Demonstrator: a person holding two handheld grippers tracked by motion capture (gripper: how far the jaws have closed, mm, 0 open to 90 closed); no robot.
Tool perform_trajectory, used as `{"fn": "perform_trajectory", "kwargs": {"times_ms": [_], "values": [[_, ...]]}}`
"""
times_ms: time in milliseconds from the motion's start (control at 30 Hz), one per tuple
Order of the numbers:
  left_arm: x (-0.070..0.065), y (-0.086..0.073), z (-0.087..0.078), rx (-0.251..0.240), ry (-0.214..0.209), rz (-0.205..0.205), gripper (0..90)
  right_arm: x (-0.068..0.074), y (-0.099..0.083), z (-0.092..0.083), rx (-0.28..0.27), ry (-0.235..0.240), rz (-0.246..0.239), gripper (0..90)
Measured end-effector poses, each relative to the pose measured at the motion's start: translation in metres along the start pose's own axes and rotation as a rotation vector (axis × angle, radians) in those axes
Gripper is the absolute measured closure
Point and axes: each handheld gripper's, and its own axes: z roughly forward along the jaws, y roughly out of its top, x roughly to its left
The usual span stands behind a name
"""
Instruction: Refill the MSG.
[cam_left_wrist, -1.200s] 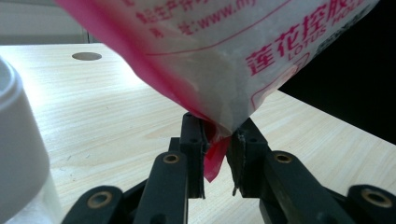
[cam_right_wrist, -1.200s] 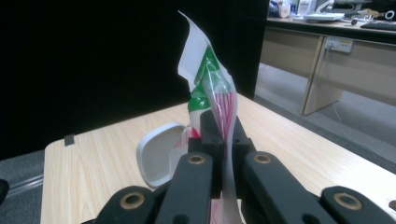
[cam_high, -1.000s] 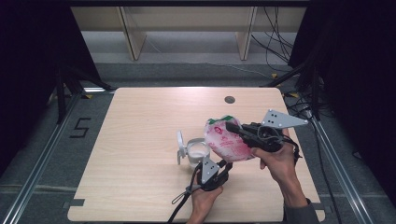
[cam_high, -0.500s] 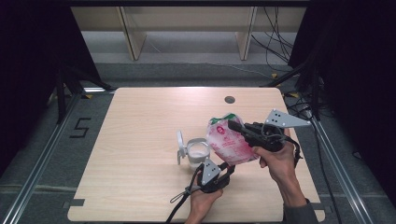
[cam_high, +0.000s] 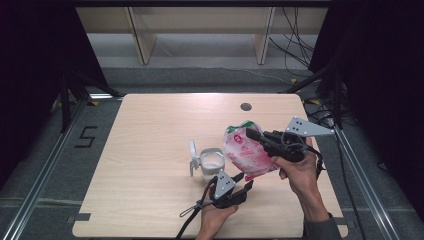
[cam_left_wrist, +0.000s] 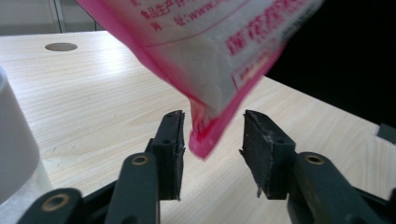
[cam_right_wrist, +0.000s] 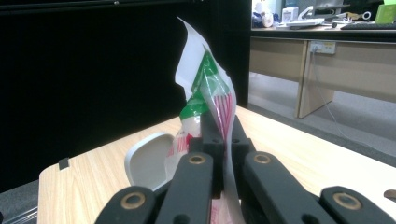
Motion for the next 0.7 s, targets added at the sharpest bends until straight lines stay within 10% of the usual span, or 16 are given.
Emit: {"fn": "perform_trajectory", "kwargs": {"times_ms": [700], "values": [[0.015,0.001,-0.052,0.004,0.037,0.085,47.5,-0.026,-0.031,0.012,0.029,-0.038,0.055,90.0]]}}
